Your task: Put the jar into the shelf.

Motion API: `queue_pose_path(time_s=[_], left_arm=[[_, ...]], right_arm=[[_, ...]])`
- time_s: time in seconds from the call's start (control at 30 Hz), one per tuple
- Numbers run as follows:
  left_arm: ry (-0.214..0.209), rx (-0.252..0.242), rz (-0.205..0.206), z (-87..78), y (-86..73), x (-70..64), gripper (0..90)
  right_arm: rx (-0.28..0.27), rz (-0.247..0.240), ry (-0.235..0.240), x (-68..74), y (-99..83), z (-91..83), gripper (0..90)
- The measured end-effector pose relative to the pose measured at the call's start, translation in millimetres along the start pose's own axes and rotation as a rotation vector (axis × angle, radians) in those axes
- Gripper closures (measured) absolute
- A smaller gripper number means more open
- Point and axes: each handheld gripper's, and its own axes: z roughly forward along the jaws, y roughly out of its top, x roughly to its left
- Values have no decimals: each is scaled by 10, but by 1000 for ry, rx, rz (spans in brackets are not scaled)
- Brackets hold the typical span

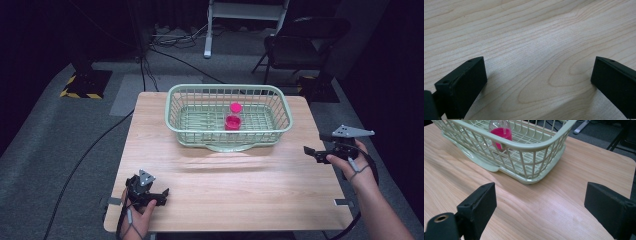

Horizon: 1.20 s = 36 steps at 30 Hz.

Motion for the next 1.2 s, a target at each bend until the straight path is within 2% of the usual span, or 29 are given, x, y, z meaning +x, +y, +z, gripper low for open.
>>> queue_pose_path(time_s=[0.57, 1.2], left_arm=[[0, 0, 0, 0, 0, 0, 0], [0, 1, 3, 1, 2, 7, 0]], right_arm=[[10, 30, -5, -43, -259, -16, 90], [19, 49, 2, -26, -492, 29, 76]])
